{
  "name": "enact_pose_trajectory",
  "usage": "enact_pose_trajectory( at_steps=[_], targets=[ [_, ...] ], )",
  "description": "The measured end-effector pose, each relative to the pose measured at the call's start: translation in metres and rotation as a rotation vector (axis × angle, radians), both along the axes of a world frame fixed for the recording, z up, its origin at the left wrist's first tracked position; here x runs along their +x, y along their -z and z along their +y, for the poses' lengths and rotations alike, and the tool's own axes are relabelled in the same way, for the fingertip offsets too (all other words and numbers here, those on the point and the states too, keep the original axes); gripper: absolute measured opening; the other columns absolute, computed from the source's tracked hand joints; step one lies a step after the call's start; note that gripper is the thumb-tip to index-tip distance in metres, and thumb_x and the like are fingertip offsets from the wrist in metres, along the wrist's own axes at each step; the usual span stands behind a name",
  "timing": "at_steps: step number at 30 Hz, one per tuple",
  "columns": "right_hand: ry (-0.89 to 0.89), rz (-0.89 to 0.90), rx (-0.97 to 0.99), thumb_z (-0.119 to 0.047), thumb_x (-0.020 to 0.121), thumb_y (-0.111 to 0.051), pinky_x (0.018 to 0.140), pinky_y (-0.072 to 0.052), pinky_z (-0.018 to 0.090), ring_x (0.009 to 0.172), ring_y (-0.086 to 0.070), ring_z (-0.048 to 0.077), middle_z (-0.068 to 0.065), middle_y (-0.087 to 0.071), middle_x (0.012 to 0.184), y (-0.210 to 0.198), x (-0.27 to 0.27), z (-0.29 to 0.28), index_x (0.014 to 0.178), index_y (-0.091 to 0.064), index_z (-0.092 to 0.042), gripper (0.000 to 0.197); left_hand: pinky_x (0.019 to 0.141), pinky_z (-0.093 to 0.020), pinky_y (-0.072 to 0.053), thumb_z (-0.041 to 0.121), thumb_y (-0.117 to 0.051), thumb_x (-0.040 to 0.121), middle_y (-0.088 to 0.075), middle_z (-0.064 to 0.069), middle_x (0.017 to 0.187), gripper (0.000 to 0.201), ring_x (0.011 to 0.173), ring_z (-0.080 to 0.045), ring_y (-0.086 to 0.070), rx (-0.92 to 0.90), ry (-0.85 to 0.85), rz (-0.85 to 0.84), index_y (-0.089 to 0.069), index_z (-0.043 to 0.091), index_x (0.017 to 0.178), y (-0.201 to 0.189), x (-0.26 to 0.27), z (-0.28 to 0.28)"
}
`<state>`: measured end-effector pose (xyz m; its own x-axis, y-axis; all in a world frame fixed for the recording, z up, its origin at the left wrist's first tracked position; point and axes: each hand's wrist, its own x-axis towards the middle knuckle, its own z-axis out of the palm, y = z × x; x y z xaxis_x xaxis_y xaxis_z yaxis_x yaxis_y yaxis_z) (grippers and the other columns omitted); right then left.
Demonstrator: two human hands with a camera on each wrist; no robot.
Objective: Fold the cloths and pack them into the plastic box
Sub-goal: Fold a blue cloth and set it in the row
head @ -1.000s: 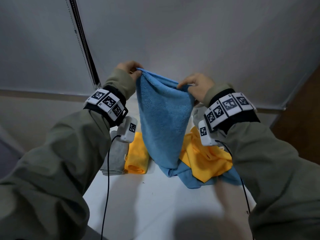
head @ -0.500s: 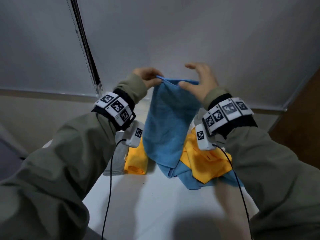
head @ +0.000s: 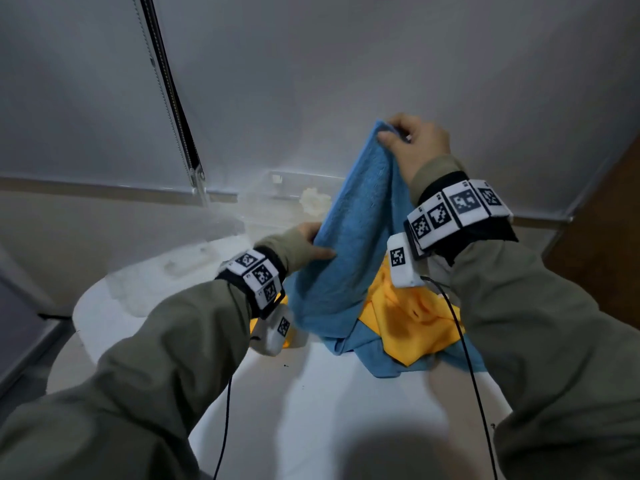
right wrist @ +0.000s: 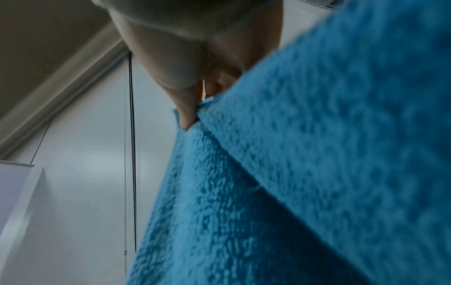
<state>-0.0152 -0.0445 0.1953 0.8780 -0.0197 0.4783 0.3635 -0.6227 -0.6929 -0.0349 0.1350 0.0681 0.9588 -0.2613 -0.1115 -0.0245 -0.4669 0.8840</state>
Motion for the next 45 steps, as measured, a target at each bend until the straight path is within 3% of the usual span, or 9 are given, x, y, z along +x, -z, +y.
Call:
enact_pose_trajectory(
  at_steps=[7, 15, 20, 26, 32, 36, 38, 42, 45],
  targets=[
    [0.241, -0.006, 0.063, -0.024, 0.093, -0.053, 0.092, -0.046, 0.029, 0.098, -0.058, 0.019, 0.007, -0.066, 0.111, 0.005, 0.005, -0.028, 0.112, -0.064, -0.015, 0.024, 0.099, -0.038, -0.045, 0.012, -0.068, 0.08, -0.063, -0.007, 0.109, 0.041, 0.103, -0.022, -0.058, 0.21, -0.099, 0.057, -0.058, 0.013, 0.12, 0.051, -0.008, 0.026],
    [0.388, 0.152, 0.08, -0.027, 0.096, -0.047, 0.094, -0.045, 0.034, 0.107, -0.058, 0.027, 0.009, -0.062, 0.117, 0.027, 0.01, -0.047, 0.115, -0.059, -0.014, 0.026, 0.063, -0.027, -0.038, 0.007, -0.06, 0.083, -0.05, -0.001, 0.07, 0.034, 0.063, -0.019, -0.045, 0.162, -0.276, -0.22, -0.037, 0.018, 0.107, 0.047, -0.01, 0.038],
    [0.425, 0.188, 0.085, -0.026, 0.097, -0.046, 0.095, -0.045, 0.035, 0.109, -0.058, 0.028, 0.009, -0.061, 0.118, 0.031, 0.01, -0.05, 0.117, -0.058, -0.015, 0.026, 0.08, -0.026, -0.039, 0.007, -0.052, 0.089, -0.053, -0.003, 0.1, 0.034, 0.088, -0.02, -0.05, 0.296, -0.173, -0.327, -0.043, 0.011, 0.12, 0.039, -0.01, 0.028],
    [0.44, 0.189, 0.093, -0.026, 0.097, -0.046, 0.096, -0.045, 0.037, 0.11, -0.057, 0.029, 0.01, -0.062, 0.119, 0.028, 0.01, -0.06, 0.118, -0.057, -0.016, 0.026, 0.087, -0.027, -0.037, 0.009, -0.055, 0.089, -0.054, -0.012, 0.119, 0.036, 0.108, -0.029, -0.052, 0.471, -0.124, -0.198, -0.048, 0.011, 0.124, 0.047, -0.004, 0.036],
    [0.466, 0.209, 0.089, -0.027, 0.097, -0.045, 0.086, -0.042, 0.03, 0.109, -0.057, 0.027, 0.009, -0.061, 0.12, 0.034, 0.008, -0.066, 0.119, -0.057, -0.017, 0.027, 0.079, -0.03, -0.043, 0.042, -0.069, 0.077, -0.056, -0.002, 0.083, 0.026, 0.084, -0.022, -0.051, 0.54, -0.173, 0.004, -0.053, 0.021, 0.074, 0.052, 0.003, 0.055],
    [0.479, 0.214, 0.095, -0.027, 0.097, -0.045, 0.087, -0.042, 0.03, 0.11, -0.057, 0.027, 0.008, -0.061, 0.121, 0.039, 0.009, -0.068, 0.12, -0.057, -0.018, 0.027, 0.072, -0.028, -0.039, 0.037, -0.073, 0.075, -0.047, 0.001, 0.063, 0.034, 0.074, -0.02, -0.047, 0.388, -0.257, 0.058, -0.049, 0.02, 0.059, 0.048, 0.005, 0.067],
    [0.487, 0.215, 0.118, -0.027, 0.097, -0.046, 0.089, -0.044, 0.032, 0.109, -0.058, 0.028, 0.009, -0.062, 0.12, 0.04, 0.01, -0.071, 0.119, -0.058, -0.018, 0.027, 0.074, -0.028, -0.038, 0.029, -0.069, 0.081, -0.052, -0.001, 0.067, 0.024, 0.077, -0.019, -0.049, 0.249, -0.277, 0.038, -0.057, 0.015, 0.065, 0.048, 0.005, 0.072],
    [0.473, 0.211, 0.131, -0.024, 0.096, -0.047, 0.094, -0.044, 0.034, 0.109, -0.058, 0.029, 0.013, -0.063, 0.118, 0.044, 0.015, -0.081, 0.118, -0.058, -0.013, 0.028, 0.091, -0.026, -0.036, 0.005, -0.057, 0.089, -0.06, -0.011, 0.102, 0.026, 0.098, -0.015, -0.048, 0.078, -0.301, -0.022, -0.061, -0.005, 0.113, 0.042, 0.005, 0.078],
    [0.476, 0.224, 0.174, -0.021, 0.097, -0.044, 0.096, -0.042, 0.032, 0.112, -0.057, 0.029, 0.014, -0.061, 0.121, 0.049, 0.018, -0.084, 0.122, -0.057, -0.01, 0.03, 0.094, -0.033, -0.04, -0.005, -0.054, 0.087, -0.06, -0.01, 0.092, 0.026, 0.086, -0.009, -0.054, 0.023, -0.388, -0.13, -0.059, -0.006, 0.112, 0.03, 0.013, 0.082]
  ],
)
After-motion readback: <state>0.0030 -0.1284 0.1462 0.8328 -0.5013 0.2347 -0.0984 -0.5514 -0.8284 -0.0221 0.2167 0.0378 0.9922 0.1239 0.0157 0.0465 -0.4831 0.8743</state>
